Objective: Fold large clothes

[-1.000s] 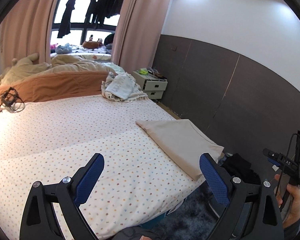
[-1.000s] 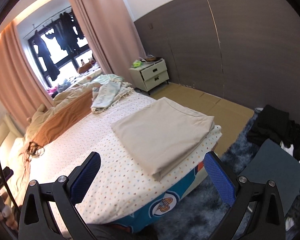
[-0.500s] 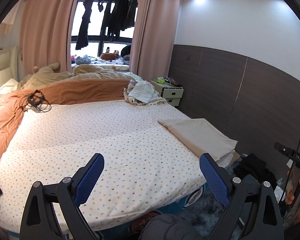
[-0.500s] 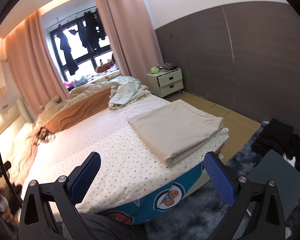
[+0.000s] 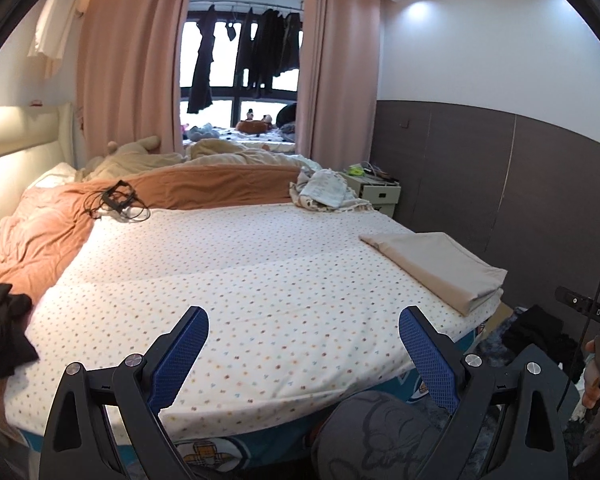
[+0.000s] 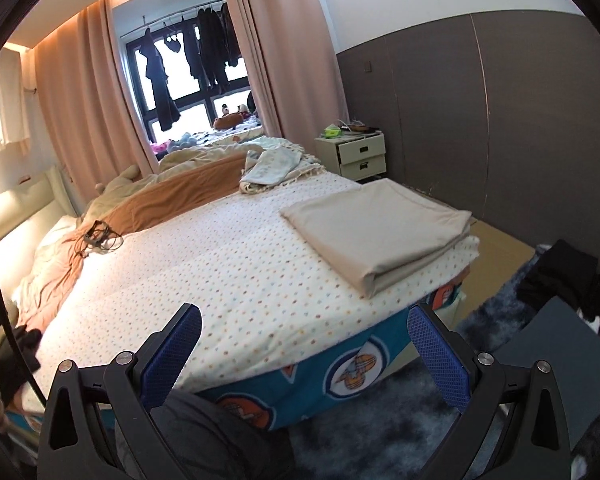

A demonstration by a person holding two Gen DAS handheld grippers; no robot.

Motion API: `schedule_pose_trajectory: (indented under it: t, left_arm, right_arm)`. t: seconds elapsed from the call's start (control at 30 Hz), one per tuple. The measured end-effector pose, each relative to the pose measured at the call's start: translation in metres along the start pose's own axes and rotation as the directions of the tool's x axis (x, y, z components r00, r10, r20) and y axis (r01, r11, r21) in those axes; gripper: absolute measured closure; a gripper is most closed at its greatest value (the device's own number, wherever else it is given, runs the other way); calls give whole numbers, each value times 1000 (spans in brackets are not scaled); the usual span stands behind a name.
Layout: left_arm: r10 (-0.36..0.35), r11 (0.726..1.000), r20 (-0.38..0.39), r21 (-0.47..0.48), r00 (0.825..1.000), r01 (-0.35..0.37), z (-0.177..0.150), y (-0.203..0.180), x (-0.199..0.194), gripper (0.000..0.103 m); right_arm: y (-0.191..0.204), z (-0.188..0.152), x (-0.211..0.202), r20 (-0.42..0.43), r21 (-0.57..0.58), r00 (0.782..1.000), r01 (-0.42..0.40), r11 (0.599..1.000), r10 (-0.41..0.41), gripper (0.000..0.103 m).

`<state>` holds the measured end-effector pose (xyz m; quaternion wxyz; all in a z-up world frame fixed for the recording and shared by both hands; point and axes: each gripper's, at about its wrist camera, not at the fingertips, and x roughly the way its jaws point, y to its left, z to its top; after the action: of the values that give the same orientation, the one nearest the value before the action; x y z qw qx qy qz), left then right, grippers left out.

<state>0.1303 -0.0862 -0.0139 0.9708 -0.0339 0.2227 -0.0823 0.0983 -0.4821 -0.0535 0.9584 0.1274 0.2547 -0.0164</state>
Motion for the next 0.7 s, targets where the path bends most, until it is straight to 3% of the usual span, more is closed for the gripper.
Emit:
schedule_pose_trajectory:
  t: [0.1,0.3,0.7]
  left_arm:
    - [23,1000,18,-12,1000,-23,-12,8,-8,7]
    - [48,999,26,-22,999,-48,-26,18,-18,7]
    - [50,998,54,-26,997,-49,-32,21,-33,7]
  right_arm:
    - [7,-14,2,-3,15,999,-32,999,32,0]
    - [39,-32,2,12,-78,999,-50,996,51,0]
    - [61,-41,10,18,-70,998,-64,996,65,0]
